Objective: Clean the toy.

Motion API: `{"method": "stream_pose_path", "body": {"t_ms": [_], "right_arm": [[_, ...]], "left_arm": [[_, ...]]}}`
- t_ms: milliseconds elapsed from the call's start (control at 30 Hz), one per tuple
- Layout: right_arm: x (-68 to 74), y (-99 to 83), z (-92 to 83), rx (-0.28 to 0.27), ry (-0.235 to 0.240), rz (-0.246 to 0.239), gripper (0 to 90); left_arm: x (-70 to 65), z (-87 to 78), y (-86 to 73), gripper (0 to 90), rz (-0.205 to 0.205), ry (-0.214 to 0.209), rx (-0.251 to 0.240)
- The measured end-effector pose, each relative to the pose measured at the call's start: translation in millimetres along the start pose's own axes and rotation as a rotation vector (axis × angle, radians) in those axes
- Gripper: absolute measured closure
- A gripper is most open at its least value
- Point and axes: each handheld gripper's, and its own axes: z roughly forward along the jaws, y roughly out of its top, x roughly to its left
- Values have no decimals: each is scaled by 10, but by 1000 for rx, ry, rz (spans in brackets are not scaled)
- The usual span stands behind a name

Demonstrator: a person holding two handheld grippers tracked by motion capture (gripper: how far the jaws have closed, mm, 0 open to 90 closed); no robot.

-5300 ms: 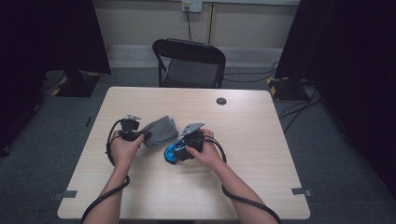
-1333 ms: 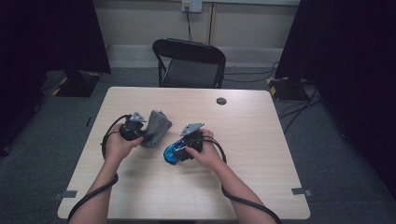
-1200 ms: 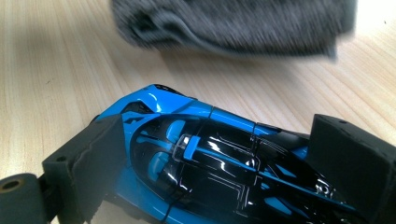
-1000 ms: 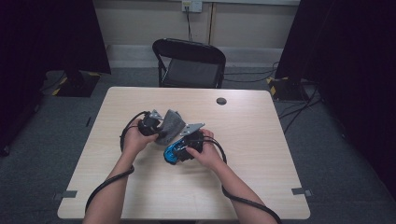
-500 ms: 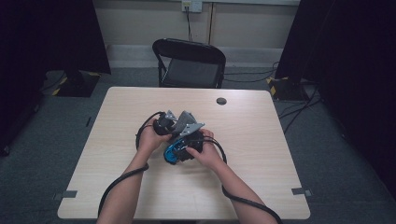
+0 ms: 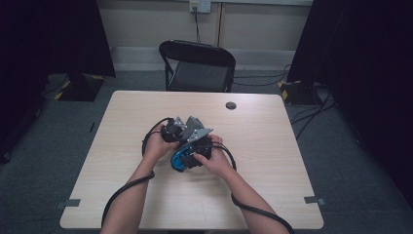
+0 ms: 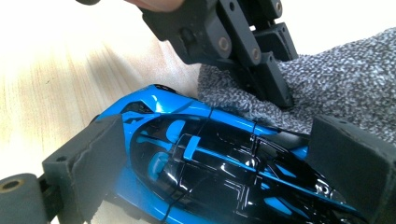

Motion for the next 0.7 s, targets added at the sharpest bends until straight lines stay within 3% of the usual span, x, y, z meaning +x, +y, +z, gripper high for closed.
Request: {"method": "stream_pose_path", "body": {"t_ms": [700], "right_arm": [[26,12,7,5,3,-2,44]], "left_arm": [[6,-282,-273,761,-31,-22,17]]}}
